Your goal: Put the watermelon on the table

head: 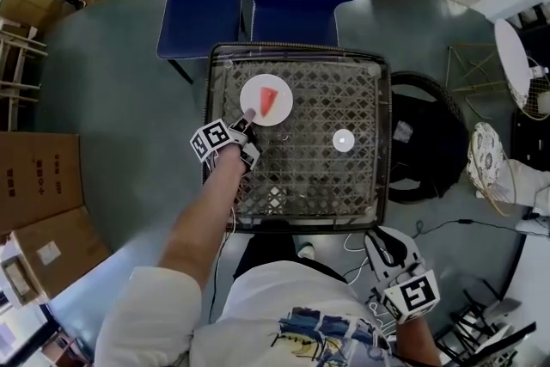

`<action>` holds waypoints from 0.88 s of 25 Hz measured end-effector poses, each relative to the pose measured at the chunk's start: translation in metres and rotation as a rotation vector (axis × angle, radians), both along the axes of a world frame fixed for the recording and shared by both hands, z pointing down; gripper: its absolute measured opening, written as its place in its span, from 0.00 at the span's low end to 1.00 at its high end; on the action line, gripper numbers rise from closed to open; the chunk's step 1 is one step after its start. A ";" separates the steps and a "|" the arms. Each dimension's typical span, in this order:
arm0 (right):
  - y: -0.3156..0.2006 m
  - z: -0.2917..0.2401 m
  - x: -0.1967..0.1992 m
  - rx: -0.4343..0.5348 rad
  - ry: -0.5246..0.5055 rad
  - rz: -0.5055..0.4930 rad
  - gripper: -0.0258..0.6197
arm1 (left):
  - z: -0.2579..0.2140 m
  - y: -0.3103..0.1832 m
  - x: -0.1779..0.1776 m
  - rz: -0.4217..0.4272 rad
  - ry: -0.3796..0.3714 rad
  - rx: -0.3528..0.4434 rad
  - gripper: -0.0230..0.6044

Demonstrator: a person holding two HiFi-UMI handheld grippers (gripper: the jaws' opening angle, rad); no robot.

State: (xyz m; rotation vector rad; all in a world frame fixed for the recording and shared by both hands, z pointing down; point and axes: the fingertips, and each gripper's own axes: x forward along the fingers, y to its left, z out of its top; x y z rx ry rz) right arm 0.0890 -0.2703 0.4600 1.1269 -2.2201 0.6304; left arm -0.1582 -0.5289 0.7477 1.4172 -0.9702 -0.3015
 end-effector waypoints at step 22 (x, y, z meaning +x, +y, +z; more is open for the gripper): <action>-0.013 0.011 0.001 -0.020 -0.002 0.067 0.13 | 0.033 -0.033 -0.008 0.137 -0.427 -0.086 0.13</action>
